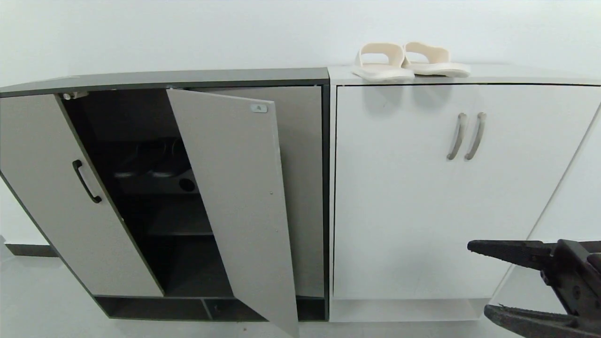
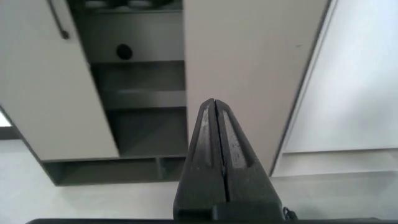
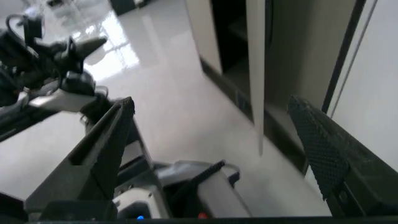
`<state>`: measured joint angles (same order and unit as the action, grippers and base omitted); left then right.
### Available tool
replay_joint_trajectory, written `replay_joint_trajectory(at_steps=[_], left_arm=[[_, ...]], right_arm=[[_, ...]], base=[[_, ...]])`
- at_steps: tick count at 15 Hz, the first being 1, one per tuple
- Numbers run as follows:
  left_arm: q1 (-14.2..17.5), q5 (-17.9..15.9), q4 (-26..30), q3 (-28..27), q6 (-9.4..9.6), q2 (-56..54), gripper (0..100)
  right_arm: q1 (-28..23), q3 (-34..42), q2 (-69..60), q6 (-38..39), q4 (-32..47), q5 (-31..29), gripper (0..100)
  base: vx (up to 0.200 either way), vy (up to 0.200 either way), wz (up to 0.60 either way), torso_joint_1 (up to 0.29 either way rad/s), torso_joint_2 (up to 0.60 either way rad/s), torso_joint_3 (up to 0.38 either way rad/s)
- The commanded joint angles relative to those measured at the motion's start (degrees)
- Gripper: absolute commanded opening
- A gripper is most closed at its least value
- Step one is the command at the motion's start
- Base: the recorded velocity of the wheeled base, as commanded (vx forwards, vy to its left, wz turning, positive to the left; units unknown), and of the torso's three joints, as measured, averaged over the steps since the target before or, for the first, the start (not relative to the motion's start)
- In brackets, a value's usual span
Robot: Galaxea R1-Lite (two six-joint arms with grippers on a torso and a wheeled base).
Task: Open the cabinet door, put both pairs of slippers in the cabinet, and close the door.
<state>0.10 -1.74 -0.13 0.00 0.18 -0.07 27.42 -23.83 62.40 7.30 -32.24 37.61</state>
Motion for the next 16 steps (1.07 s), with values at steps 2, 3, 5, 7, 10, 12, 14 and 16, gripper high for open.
replay_joint_trajectory(at_steps=[2, 3, 5, 7, 10, 12, 14, 16], left_arm=[[-0.01, -0.01, -0.04, 0.0, -0.01, 0.07, 0], [-0.01, 0.07, -0.04, 0.0, -0.01, 0.07, 0], [-0.01, -0.01, -0.04, 0.0, -0.01, 0.07, 0], [-0.01, 0.07, -0.04, 0.0, -0.01, 0.07, 0], [-0.01, 0.07, -0.04, 0.0, -0.18, 0.07, 0], [-0.01, 0.07, -0.04, 0.0, -0.27, 0.07, 0], [-0.01, 0.07, -0.04, 0.0, -0.27, 0.07, 0], [-0.01, 0.07, -0.04, 0.0, -0.27, 0.07, 0]], right_arm=[[0.01, 0.01, 0.17, -0.01, -0.1, 0.01, 100], [0.01, 0.1, 0.17, -0.1, -0.1, 0.01, 100], [0.01, 0.28, 0.09, -0.1, -0.1, 0.01, 100], [0.01, 0.28, 0.09, -0.1, -0.1, 0.01, 100], [0.01, 0.28, 0.17, -1.33, -0.01, 0.01, 100], [0.01, 0.37, 0.17, -1.5, -0.01, 0.01, 100], [0.01, 0.63, 0.17, -1.5, -0.01, 0.01, 100], [0.01, 0.63, 0.17, -1.5, -0.01, 0.01, 100]], base=[[0.0, -0.2, 0.0, 0.002, 0.0, 0.0], [0.0, -0.2, 0.0, 0.002, 0.0, 0.002], [0.0, -0.2, 0.0, 0.002, 0.0, 0.005], [0.0, -0.2, 0.0, -0.002, 0.0, -0.002], [0.0, 0.0, 0.0, 0.0, 0.0, 0.0], [0.0, 0.0, 0.0, 0.066, -0.24, -0.193], [0.0, 0.0, 0.0, 0.039, -0.2, -0.281], [0.0, 0.0, 0.0, 0.186, -0.51, -0.298]])
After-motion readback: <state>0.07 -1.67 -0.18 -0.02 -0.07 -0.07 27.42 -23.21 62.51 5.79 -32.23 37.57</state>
